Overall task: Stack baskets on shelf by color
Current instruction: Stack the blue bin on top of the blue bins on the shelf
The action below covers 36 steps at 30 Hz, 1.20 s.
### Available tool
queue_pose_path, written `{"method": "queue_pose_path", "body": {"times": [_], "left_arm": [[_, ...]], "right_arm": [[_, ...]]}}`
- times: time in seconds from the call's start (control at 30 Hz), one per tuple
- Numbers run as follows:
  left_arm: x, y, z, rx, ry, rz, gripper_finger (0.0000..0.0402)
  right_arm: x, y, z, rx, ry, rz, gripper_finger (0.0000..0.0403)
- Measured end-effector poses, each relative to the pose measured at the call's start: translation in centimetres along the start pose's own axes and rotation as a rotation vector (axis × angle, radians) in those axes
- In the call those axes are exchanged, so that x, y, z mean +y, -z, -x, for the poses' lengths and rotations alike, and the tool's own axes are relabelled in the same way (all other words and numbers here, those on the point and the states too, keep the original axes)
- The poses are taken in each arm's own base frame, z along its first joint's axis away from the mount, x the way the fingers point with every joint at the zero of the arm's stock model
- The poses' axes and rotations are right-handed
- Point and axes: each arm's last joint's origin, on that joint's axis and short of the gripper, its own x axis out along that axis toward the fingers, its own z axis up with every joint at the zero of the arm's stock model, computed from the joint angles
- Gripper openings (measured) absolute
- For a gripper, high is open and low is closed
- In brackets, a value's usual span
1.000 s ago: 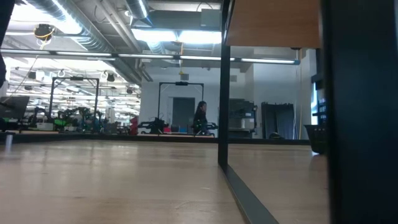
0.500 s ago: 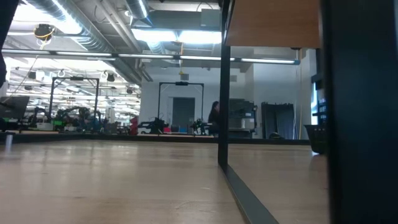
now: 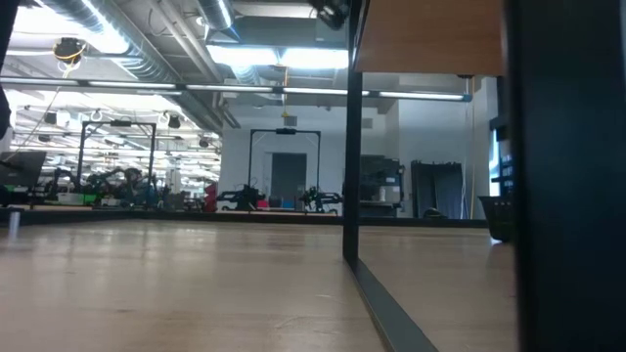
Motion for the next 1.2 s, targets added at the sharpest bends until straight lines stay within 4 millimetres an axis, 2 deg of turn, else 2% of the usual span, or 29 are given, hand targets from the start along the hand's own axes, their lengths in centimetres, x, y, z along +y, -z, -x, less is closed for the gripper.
{"method": "queue_pose_path", "body": {"times": [0.2,0.4,0.6,0.87,1.2], "left_arm": [[-0.8,-0.9,4.3,0.038,-0.173,0.052,0.0072],[-2.2,-2.4,7.8,-0.017,-0.319,0.067,0.0072],[-3.7,-3.2,10.1,-0.035,-0.405,0.059,0.0072],[-4.3,-3.2,10.9,-0.033,-0.431,0.11,0.0072],[-4.4,-2.8,10.8,0.008,-0.422,0.126,0.0072]], "right_arm": [[1.0,-0.2,-1.9,-0.027,0.042,0.242,0.0075],[1.2,-0.5,-4.6,0.025,0.099,0.487,0.0075],[1.4,-0.6,-7.3,0.17,-0.008,0.716,0.0075],[0.2,-1.5,-10.3,0.261,0.005,0.521,0.0075],[-0.6,-2.0,-10.8,0.317,-0.049,0.391,0.0075]]}}
